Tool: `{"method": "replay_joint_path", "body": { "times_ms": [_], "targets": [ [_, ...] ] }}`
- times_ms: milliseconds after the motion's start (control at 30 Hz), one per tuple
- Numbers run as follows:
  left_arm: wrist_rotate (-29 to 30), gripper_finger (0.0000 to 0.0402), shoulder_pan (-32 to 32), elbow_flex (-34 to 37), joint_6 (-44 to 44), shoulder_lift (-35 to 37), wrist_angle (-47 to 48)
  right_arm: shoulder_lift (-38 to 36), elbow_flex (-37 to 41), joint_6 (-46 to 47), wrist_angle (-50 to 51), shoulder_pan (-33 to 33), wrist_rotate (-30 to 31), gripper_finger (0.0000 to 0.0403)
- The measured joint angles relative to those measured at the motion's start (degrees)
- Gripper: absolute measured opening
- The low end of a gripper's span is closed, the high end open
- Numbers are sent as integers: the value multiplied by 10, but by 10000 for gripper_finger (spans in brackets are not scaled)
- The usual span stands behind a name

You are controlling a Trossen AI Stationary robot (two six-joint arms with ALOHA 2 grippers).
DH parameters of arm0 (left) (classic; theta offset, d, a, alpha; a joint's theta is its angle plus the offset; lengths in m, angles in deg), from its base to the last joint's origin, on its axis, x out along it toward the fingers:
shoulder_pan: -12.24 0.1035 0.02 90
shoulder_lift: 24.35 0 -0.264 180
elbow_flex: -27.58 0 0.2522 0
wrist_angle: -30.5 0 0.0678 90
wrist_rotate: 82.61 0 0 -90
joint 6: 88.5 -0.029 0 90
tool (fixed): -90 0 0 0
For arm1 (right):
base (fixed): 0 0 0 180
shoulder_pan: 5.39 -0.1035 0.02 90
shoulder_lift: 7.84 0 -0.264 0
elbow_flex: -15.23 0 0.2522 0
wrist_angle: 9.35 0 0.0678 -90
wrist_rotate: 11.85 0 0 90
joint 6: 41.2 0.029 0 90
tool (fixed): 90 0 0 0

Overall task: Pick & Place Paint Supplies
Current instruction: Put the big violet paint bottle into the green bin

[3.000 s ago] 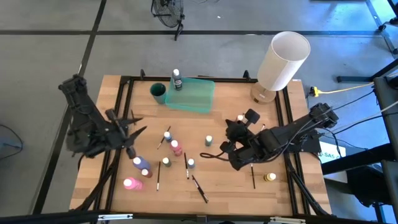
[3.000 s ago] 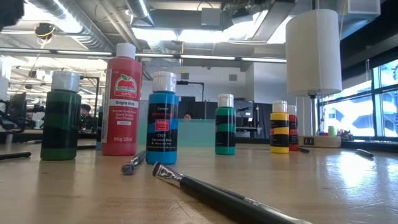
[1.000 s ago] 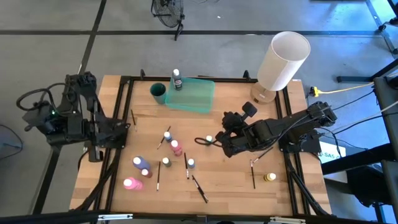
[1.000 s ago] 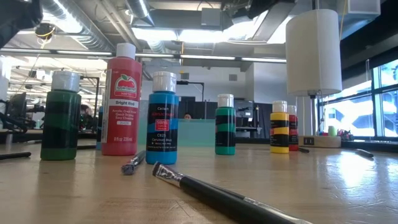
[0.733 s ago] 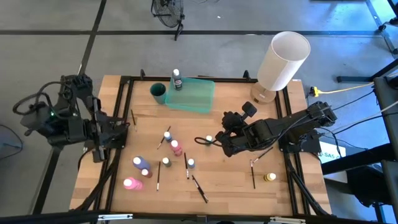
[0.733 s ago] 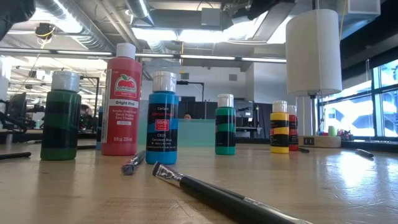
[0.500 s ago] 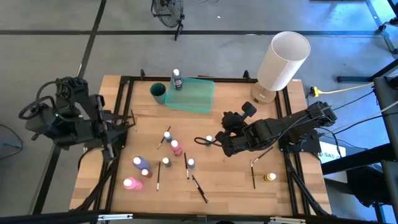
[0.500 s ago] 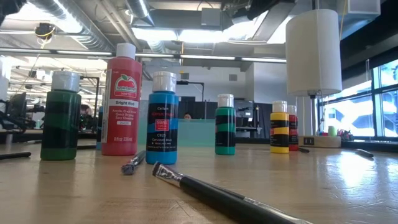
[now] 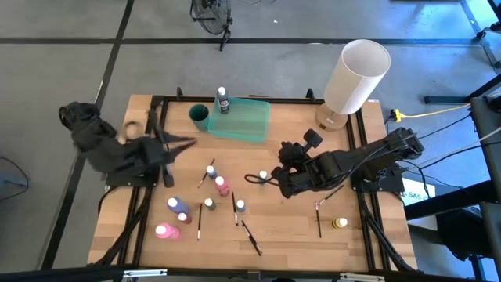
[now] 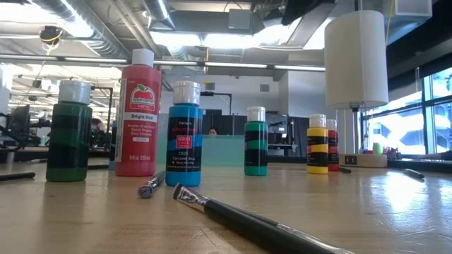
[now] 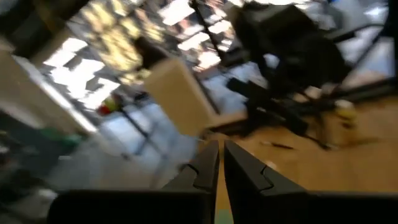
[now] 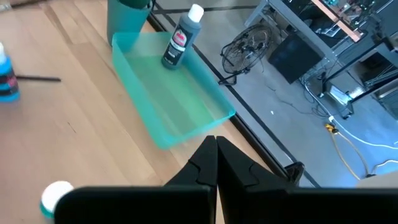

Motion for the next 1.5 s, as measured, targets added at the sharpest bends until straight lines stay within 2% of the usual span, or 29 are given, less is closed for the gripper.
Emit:
{"method": "replay_joint_path", "body": {
  "times_ms": [100,167,467,633,867,1000,1200,1300,1400,1500],
  "targets": [
    [-139,8,45,0,58,-2,68,0,19,0,-7,2,2,1],
    [-160,4,67,0,68,-6,89,0,29,0,-13,5,0,1],
    [-164,6,100,0,70,2,125,0,47,0,-30,15,-9,1],
    [-171,4,99,0,142,13,185,0,54,0,-45,15,-9,1],
    [-119,12,99,0,163,9,200,0,54,-30,-85,16,-9,1],
    [-116,34,99,8,149,4,198,0,54,-53,-108,16,-11,1],
    [-110,92,99,36,160,3,198,0,54,-71,-121,16,-11,1],
    [-66,117,99,49,169,3,195,0,54,-71,-120,16,-11,1],
    [-38,130,100,56,158,3,195,0,54,-71,-119,16,-11,1],
    [-52,134,99,63,152,3,196,0,54,-71,-119,16,-11,1]
  ]
}}
